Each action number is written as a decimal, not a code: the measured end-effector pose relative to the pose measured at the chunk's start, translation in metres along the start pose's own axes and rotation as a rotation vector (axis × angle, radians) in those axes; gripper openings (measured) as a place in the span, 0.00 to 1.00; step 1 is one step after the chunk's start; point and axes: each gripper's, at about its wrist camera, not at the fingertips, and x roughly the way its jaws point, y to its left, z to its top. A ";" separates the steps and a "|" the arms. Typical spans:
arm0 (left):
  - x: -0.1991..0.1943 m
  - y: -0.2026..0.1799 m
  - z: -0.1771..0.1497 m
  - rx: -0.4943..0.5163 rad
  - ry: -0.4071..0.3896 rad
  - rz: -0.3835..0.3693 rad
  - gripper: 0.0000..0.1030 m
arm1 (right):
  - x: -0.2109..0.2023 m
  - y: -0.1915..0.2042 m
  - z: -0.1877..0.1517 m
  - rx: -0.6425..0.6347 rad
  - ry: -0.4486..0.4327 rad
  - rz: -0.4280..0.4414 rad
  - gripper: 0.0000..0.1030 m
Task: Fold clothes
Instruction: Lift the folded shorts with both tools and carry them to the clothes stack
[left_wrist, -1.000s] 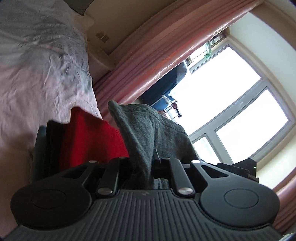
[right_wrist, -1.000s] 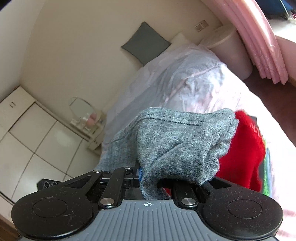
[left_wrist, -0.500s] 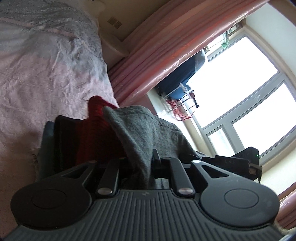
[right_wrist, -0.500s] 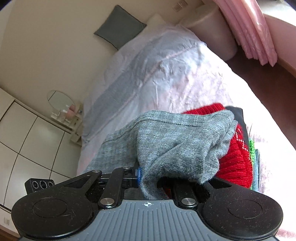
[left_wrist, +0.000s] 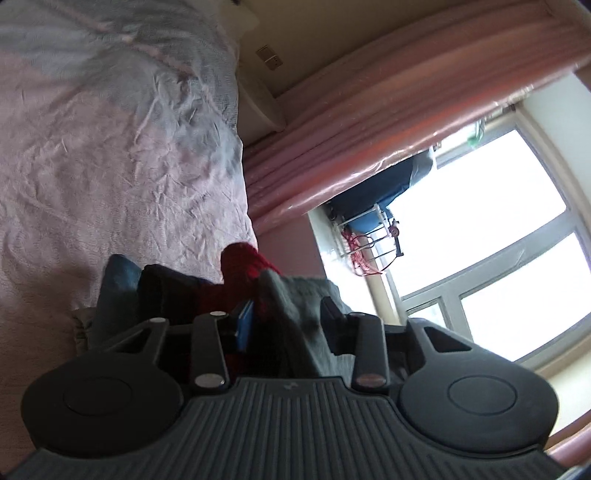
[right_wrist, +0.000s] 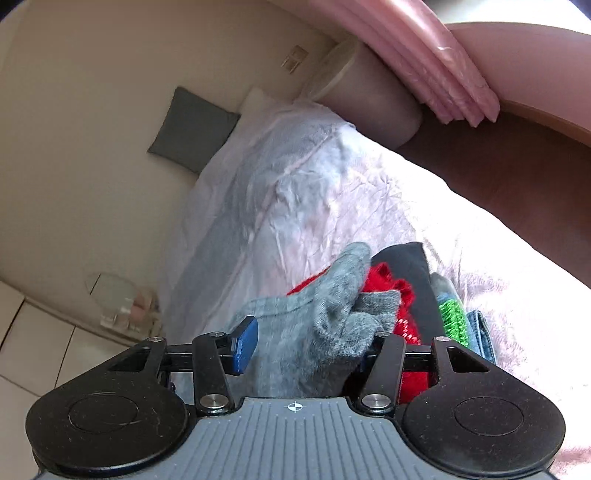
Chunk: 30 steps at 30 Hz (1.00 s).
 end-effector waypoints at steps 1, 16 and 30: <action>0.001 0.001 0.003 -0.006 -0.001 -0.002 0.15 | 0.001 0.001 0.001 -0.020 -0.001 -0.012 0.43; -0.004 -0.034 -0.005 0.359 -0.126 0.060 0.00 | -0.015 0.009 -0.021 -0.273 -0.206 -0.040 0.05; -0.005 -0.066 -0.004 0.439 -0.104 0.308 0.11 | -0.007 0.064 -0.049 -0.516 -0.299 -0.498 0.72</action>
